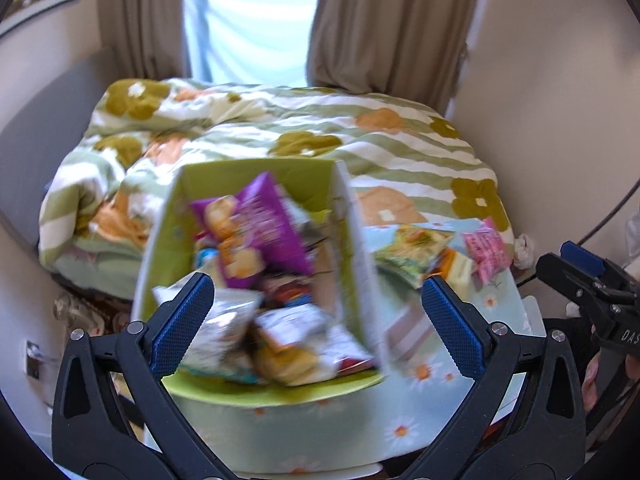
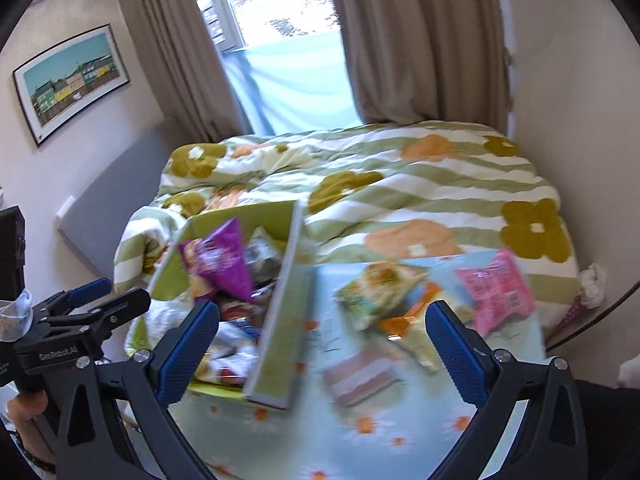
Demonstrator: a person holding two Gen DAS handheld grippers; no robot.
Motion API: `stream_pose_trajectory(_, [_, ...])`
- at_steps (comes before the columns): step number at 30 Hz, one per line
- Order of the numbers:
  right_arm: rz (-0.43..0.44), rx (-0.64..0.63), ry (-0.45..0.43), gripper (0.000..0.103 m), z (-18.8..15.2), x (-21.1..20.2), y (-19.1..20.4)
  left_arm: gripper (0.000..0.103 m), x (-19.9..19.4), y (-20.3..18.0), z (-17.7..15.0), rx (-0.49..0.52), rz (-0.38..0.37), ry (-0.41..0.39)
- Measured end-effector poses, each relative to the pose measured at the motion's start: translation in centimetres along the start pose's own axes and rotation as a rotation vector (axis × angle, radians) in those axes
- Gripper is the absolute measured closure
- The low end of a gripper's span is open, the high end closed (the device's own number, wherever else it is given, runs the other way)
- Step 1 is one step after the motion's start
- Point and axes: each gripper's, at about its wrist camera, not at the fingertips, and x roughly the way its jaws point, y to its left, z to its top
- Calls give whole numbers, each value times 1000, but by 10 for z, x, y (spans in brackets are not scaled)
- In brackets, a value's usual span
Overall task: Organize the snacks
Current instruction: 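Move both tools back to the table toward the corn bag and pink bag, then grasp the yellow corn bag with left tool while right tool grasps the pink striped bag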
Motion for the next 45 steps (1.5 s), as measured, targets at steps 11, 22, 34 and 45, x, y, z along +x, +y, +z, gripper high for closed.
stream_pose_trajectory(11, [-44, -4, 54, 0, 23, -1, -133, 0, 83, -135, 23, 134, 27, 104])
stream_pose_trajectory(22, [-9, -46, 206, 0, 20, 80, -221, 0, 209, -188, 16, 270, 155, 292])
stream_pose_trajectory(34, [41, -78, 324, 0, 1, 149, -240, 0, 294, -184, 3, 331, 196, 430])
stream_pose_trajectory(45, [32, -153, 381, 0, -7, 186, -242, 35, 323, -166, -1, 233, 167, 480])
